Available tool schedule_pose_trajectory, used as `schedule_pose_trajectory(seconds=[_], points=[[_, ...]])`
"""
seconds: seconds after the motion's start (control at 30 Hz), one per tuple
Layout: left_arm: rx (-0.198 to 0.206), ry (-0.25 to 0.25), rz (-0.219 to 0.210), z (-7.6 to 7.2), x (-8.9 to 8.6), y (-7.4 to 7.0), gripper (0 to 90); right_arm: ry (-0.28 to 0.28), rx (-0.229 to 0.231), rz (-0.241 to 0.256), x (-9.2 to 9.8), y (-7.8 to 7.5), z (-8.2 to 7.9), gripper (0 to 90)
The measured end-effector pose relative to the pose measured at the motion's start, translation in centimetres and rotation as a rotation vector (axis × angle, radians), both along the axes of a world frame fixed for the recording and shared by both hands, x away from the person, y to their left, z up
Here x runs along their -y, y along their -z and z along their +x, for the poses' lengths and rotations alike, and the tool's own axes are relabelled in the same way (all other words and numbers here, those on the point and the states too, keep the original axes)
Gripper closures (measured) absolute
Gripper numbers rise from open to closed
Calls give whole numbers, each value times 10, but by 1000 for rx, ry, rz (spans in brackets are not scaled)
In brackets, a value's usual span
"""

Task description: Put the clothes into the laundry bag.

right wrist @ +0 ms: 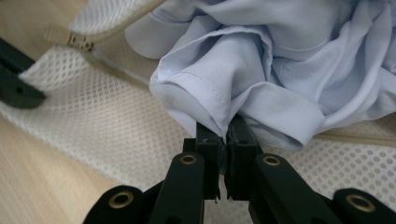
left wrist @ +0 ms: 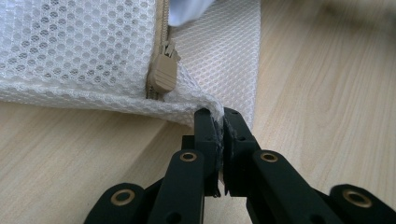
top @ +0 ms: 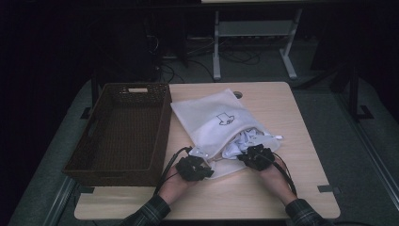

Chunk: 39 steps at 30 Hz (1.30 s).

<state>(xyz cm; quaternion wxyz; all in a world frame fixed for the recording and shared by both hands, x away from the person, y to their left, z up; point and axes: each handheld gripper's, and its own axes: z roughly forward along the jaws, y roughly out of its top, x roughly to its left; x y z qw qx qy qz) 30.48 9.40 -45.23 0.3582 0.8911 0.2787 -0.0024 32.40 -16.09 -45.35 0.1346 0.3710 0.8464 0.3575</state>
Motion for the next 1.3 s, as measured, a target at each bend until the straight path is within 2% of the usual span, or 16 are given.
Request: schedule_pose_trajectory(seconds=[0.63, 1.1, 1.3], points=[[4, 1, -2, 0, 0, -1, 864, 15, 44, 18, -18, -9, 32, 854], [1, -2, -15, -3, -2, -5, 866, 66, 93, 61, -44, -5, 77, 854], [5, -11, -20, -2, -3, -6, 867, 94, 91, 68, -50, 0, 93, 855]])
